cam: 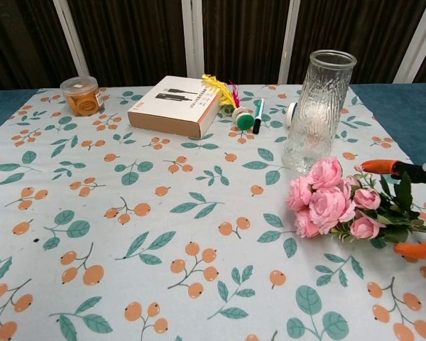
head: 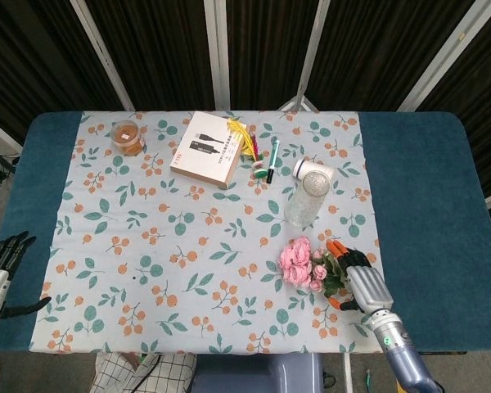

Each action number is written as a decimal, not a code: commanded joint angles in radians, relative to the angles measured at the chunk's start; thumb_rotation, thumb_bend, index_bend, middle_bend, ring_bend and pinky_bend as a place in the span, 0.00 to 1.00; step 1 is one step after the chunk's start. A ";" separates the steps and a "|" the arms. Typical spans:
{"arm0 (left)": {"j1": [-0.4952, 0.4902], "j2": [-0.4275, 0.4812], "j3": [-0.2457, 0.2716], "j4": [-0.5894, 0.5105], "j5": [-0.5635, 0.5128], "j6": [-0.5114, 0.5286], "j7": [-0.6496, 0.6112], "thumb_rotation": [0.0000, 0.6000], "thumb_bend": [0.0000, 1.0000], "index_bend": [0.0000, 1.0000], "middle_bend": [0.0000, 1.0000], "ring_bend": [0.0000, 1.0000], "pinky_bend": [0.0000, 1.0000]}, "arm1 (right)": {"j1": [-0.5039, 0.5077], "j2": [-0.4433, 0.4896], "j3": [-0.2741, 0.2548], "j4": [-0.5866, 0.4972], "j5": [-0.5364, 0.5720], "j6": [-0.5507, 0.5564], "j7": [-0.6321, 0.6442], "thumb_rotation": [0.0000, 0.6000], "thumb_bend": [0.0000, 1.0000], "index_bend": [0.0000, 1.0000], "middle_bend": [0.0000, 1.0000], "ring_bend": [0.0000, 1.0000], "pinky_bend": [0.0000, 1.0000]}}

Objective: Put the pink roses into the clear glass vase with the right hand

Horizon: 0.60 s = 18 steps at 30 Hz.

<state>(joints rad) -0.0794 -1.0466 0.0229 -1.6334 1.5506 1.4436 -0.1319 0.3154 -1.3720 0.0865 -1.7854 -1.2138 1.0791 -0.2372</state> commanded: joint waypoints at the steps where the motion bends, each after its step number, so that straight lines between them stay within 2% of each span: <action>1: -0.001 0.001 0.001 0.000 0.000 -0.002 -0.003 1.00 0.00 0.00 0.00 0.00 0.00 | 0.028 -0.052 0.021 0.041 0.039 -0.016 -0.026 1.00 0.27 0.00 0.00 0.00 0.00; 9: -0.004 0.006 0.000 -0.002 -0.007 -0.012 -0.013 1.00 0.00 0.00 0.00 0.00 0.00 | 0.066 -0.155 0.050 0.120 0.079 -0.001 -0.056 1.00 0.27 0.00 0.08 0.03 0.00; 13: -0.005 0.007 0.001 -0.003 -0.007 -0.016 -0.016 1.00 0.00 0.00 0.00 0.00 0.00 | 0.083 -0.203 0.070 0.166 0.097 0.009 -0.062 1.00 0.27 0.01 0.15 0.10 0.01; 14: -0.006 0.008 0.001 -0.004 -0.008 -0.017 -0.016 1.00 0.00 0.00 0.00 0.00 0.00 | 0.086 -0.214 0.074 0.176 0.102 0.012 -0.063 1.00 0.27 0.03 0.17 0.13 0.03; 18: -0.006 0.009 0.000 -0.005 -0.011 -0.019 -0.020 1.00 0.00 0.00 0.00 0.00 0.00 | 0.096 -0.260 0.081 0.232 0.091 0.040 -0.070 1.00 0.27 0.17 0.31 0.29 0.20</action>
<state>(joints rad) -0.0858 -1.0381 0.0235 -1.6380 1.5395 1.4247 -0.1516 0.4062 -1.6150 0.1640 -1.5723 -1.1175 1.1068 -0.3033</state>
